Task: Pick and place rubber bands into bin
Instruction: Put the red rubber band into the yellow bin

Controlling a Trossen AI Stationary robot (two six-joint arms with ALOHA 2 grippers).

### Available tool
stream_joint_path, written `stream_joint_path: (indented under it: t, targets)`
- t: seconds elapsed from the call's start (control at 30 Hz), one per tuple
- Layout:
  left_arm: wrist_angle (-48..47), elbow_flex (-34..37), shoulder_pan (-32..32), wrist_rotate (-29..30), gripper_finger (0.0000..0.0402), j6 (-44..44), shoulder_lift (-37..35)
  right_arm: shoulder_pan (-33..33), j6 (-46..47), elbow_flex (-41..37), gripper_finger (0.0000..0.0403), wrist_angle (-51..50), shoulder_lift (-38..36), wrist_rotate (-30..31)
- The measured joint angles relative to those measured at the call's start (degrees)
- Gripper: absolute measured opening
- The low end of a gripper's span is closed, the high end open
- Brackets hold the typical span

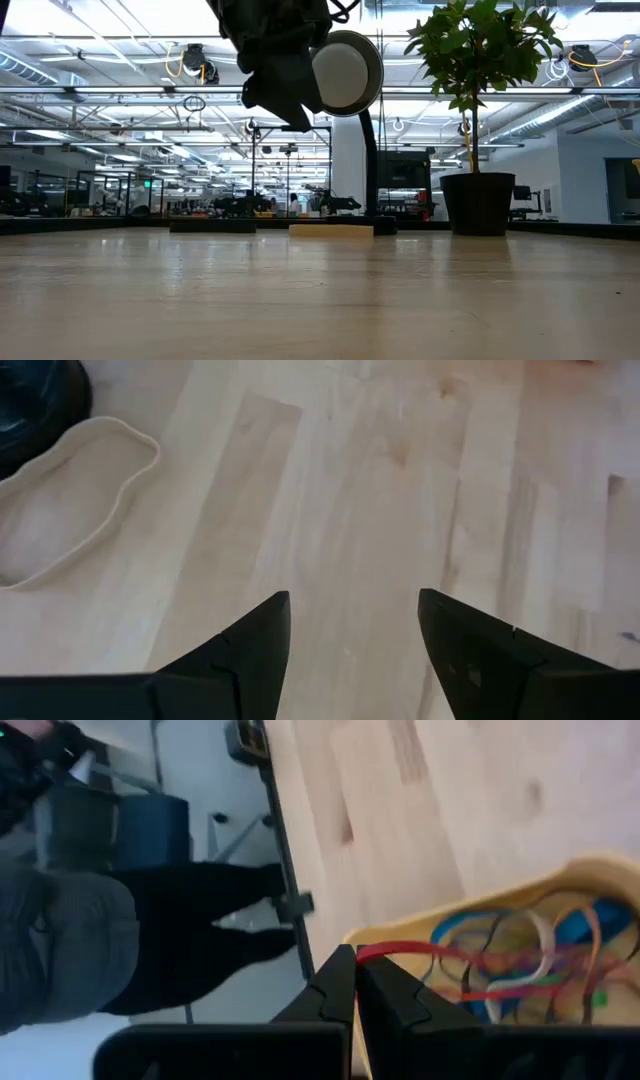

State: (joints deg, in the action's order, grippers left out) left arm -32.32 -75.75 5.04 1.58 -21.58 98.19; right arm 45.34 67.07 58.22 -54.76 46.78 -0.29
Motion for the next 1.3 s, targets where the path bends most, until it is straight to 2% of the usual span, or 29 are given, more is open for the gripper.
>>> stream_joint_path:
  t: [0.27, 0.43, 0.7, 0.83, 1.03, 1.3]
  targets:
    - [0.02, 0.0, -0.98, 0.04, 0.0228, -0.04, 0.0, 9.63, 10.88, -0.04, 0.0, 0.96, 5.33, -0.05]
    - [0.03, 0.0, -1.01, 0.04, 0.0228, 0.07, 0.0, 12.86, 12.17, -0.57, 0.0, 1.02, 8.87, 0.11]
    - [2.16, 0.0, -1.01, 0.04, 0.0228, 0.1, 0.0, 12.9, 13.89, -9.09, 0.0, 1.11, 8.78, 0.26]
    - [2.84, 0.0, -1.01, 0.04, 0.0228, 0.31, 0.0, 12.29, 14.75, -13.1, 0.0, 0.63, 7.31, 2.86]
    - [2.82, 0.0, -1.01, 0.04, 0.0228, 0.27, 0.0, 10.32, 14.48, -15.99, 0.0, -1.97, 5.24, 9.05]
    - [2.82, 0.0, -1.01, 0.04, 0.0228, -0.15, 0.0, 9.75, 14.78, -19.03, 0.0017, -0.61, 4.59, 9.09]
